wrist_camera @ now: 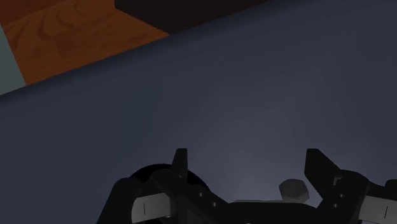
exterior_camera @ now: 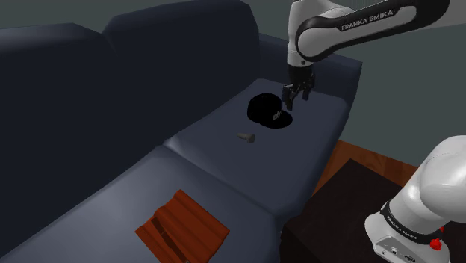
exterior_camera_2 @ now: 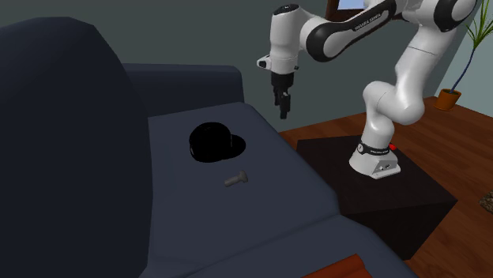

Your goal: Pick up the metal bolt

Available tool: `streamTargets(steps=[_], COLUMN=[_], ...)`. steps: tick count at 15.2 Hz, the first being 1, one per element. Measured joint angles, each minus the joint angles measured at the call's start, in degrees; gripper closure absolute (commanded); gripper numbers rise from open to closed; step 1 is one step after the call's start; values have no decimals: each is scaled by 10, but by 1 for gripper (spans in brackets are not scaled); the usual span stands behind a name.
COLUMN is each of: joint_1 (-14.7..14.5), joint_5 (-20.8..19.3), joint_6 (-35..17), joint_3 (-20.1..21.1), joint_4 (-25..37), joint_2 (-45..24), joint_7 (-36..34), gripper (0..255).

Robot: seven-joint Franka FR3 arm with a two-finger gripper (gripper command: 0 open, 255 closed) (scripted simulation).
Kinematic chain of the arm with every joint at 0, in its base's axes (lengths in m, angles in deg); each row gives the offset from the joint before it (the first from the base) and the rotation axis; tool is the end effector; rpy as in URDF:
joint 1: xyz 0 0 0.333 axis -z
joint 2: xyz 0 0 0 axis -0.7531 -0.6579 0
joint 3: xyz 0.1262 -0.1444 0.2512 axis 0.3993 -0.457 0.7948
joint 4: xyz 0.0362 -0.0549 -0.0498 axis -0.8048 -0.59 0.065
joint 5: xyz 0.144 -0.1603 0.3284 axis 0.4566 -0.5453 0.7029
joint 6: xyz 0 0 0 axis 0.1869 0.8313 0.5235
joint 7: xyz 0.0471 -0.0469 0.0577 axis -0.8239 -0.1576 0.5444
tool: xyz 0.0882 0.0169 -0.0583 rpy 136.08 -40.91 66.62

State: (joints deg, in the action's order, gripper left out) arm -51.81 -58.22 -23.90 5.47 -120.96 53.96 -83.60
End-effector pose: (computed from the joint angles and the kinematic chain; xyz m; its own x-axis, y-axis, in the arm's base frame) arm 0.4561 0.0107 0.4772 0.9976 -0.0382 -0.0572 -0.0328 -0.9951 0.0933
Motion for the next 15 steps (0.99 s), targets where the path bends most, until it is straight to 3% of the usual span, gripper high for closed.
streamTargets(steps=[7, 15], joint_1=[-17, -40], joint_5=[-18, -50], joint_6=[-56, -79], joint_3=[19, 36], joint_4=[78, 205], joint_2=[-153, -327], joint_7=[6, 9], gripper=[0, 0])
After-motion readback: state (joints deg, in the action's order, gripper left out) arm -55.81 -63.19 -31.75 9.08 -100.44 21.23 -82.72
